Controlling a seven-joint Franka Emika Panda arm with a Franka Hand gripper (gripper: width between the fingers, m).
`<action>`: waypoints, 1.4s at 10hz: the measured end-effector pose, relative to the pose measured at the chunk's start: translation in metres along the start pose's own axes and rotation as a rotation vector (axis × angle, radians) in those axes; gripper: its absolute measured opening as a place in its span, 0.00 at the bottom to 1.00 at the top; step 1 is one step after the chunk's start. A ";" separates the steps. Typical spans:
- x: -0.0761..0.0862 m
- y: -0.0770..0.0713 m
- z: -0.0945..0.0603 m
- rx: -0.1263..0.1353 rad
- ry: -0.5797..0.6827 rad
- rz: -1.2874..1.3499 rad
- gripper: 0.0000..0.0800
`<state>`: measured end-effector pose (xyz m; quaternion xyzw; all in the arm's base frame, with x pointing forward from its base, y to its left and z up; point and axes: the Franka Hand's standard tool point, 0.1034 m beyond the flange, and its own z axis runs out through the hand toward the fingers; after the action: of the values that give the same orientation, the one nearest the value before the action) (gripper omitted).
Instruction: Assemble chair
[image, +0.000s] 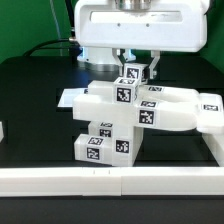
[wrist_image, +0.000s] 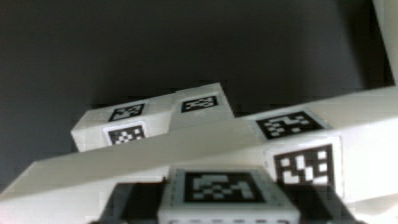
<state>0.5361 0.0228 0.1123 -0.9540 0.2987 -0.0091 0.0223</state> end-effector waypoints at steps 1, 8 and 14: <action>0.000 0.000 0.000 0.003 -0.001 0.051 0.36; 0.000 0.000 0.000 0.017 -0.009 0.260 0.59; 0.000 0.001 0.000 0.014 -0.005 -0.174 0.81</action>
Offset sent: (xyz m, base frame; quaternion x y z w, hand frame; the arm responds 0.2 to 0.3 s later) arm -0.0001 -0.0059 0.0012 -0.0015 -0.0002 0.1185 0.9930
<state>0.5359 0.0217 0.1119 -0.9762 0.2147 -0.0106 0.0287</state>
